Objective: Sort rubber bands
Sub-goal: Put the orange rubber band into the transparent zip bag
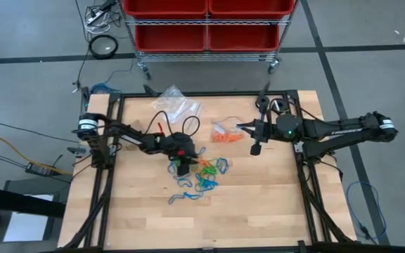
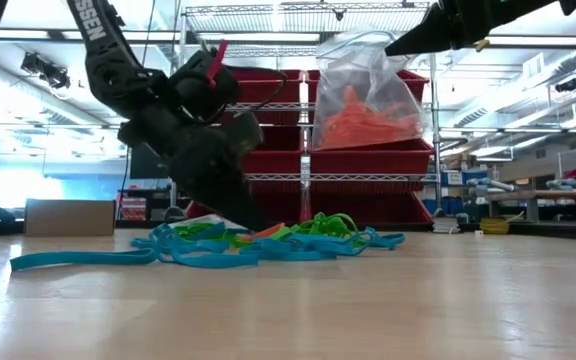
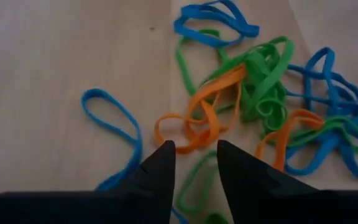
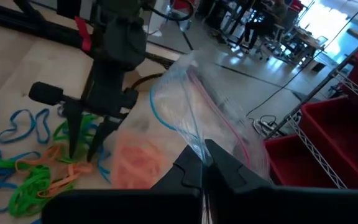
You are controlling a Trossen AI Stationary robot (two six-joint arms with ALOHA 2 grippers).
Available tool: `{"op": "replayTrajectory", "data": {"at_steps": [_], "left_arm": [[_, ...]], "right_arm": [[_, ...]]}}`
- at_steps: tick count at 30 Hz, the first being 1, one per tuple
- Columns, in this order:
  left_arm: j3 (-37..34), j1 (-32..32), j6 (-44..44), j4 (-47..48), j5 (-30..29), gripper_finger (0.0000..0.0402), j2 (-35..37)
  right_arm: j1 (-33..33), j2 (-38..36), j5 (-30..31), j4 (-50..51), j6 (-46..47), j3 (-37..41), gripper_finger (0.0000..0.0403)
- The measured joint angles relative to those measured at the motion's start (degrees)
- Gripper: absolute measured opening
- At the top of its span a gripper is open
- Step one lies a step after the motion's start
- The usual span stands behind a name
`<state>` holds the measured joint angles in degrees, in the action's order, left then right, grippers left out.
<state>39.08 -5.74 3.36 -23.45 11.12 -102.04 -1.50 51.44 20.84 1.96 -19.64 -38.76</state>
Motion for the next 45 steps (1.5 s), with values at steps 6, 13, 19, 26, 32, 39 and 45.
{"op": "replayTrajectory", "data": {"at_steps": [6,13,19,26,32,39,45], "left_arm": [[2.75,0.04,1.59,-2.11,3.36,0.0127,-4.28],[5.08,0.04,0.08,-2.73,3.55,0.012,-5.27],[6.83,0.04,-3.54,1.02,5.12,0.0021,-4.51],[10.31,0.55,-7.01,8.8,6.83,0.0003,-4.41],[12.24,1.83,-9.09,11.65,6.59,0.0002,-1.33],[12.32,1.97,-10.33,17.01,4.67,0.0001,8.22],[12.32,2.43,-9.97,22.17,1.94,0.0001,10.76]], "right_arm": [[0.0,0.04,0.01,-0.17,0.4,0.01,0.0],[0.0,0.02,0.02,0.98,2.01,0.02,0.0],[0.0,0.02,0.02,1.15,2.12,0.02,0.0],[0.0,0.04,0.02,1.18,2.21,0.02,0.0],[0.0,0.02,0.02,1.4,2.7,0.02,0.0],[0.0,0.02,0.02,1.52,2.97,0.02,0.0],[-0.33,0.02,0.02,1.22,3.06,0.02,0.0]]}}
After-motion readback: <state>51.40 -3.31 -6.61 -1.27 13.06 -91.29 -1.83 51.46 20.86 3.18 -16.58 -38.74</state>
